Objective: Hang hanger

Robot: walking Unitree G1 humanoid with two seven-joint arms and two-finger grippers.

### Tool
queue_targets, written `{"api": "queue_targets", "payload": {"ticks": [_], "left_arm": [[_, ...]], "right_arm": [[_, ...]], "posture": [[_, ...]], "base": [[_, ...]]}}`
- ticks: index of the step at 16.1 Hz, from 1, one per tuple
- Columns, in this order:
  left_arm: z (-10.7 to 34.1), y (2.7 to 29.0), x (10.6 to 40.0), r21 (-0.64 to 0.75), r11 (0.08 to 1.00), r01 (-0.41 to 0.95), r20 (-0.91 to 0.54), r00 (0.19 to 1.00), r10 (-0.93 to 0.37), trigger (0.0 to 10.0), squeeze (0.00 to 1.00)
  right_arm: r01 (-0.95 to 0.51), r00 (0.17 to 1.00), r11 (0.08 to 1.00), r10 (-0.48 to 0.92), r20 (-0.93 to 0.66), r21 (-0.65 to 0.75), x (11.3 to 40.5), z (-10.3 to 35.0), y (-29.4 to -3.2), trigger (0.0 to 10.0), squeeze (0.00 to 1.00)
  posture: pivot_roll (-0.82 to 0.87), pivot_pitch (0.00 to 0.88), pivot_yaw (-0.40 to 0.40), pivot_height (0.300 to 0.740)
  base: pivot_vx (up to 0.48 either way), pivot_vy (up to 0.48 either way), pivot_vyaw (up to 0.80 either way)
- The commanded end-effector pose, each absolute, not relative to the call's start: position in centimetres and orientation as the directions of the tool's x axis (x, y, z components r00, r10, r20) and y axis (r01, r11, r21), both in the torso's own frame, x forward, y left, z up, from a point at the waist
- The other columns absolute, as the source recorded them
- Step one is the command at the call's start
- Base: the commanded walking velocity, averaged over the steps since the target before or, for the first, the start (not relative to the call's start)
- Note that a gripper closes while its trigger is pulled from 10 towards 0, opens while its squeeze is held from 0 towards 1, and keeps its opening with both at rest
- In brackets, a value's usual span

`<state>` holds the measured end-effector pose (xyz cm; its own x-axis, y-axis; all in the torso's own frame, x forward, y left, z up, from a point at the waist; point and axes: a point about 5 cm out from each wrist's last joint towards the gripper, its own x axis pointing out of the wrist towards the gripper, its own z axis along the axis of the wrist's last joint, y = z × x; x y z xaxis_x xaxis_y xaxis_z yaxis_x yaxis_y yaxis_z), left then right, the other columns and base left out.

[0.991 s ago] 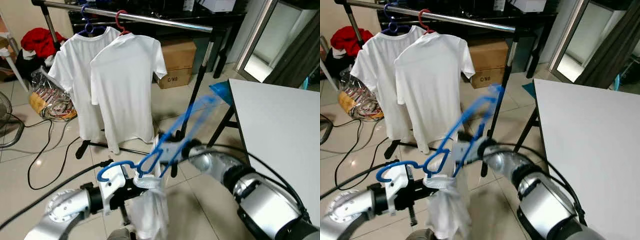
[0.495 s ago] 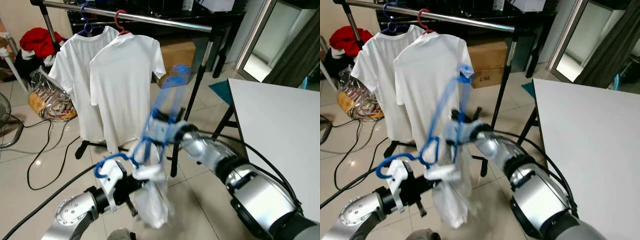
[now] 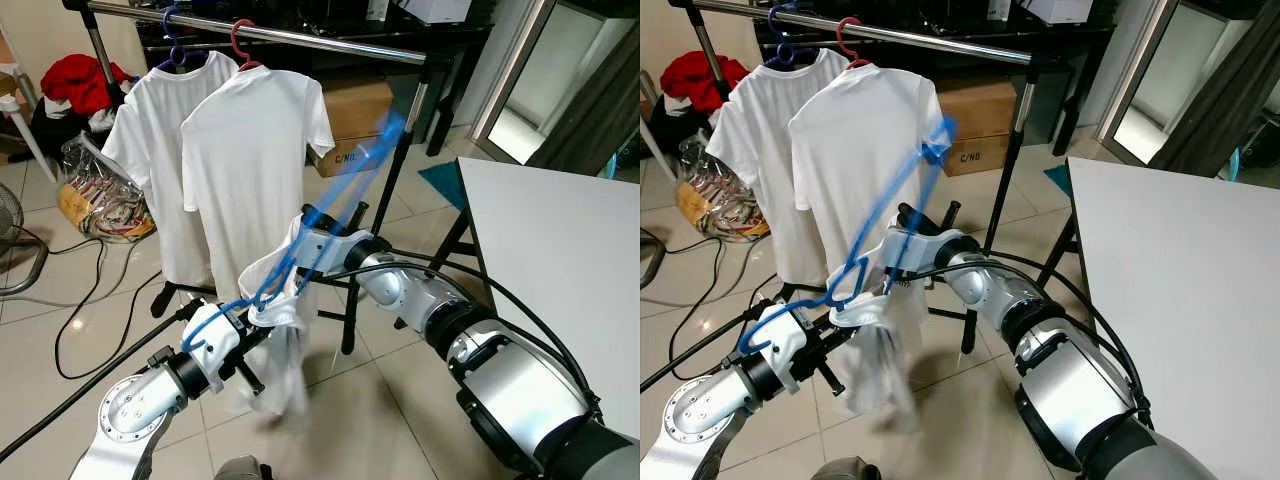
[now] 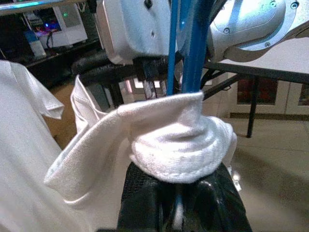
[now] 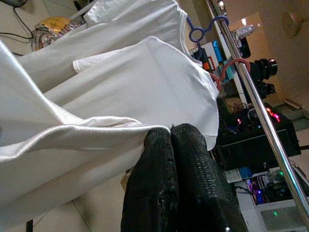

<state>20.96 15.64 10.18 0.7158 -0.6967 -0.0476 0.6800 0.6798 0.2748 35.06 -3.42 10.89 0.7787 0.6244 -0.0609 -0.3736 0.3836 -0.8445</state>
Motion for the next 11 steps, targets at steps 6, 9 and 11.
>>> {"api": "queue_targets", "payload": {"ticks": [6,9,11], "left_arm": [[11.4,16.7,21.8,0.344,0.794,0.502,0.102,0.820,-0.563,10.0,0.00],[11.9,16.7,22.0,0.347,0.824,0.448,0.163,0.836,-0.524,10.0,0.00],[11.2,16.4,21.6,0.289,0.843,0.453,0.162,0.845,-0.510,10.0,0.00]], "right_arm": [[-0.342,0.832,0.396,0.549,-0.079,-0.852,35.6,10.6,-4.6,0.0,0.00],[-0.336,0.852,0.392,0.514,-0.099,-0.857,35.8,10.4,-5.1,0.0,0.00],[-0.318,0.865,0.413,0.496,-0.082,-0.854,36.1,10.8,-5.2,0.0,0.00]], "posture": [[0.19,0.000,-0.057,0.740],[0.18,0.000,-0.062,0.740],[0.18,0.000,-0.062,0.740]], "base": [[0.000,0.000,0.00],[0.000,0.000,0.00],[0.000,0.000,0.00]]}}
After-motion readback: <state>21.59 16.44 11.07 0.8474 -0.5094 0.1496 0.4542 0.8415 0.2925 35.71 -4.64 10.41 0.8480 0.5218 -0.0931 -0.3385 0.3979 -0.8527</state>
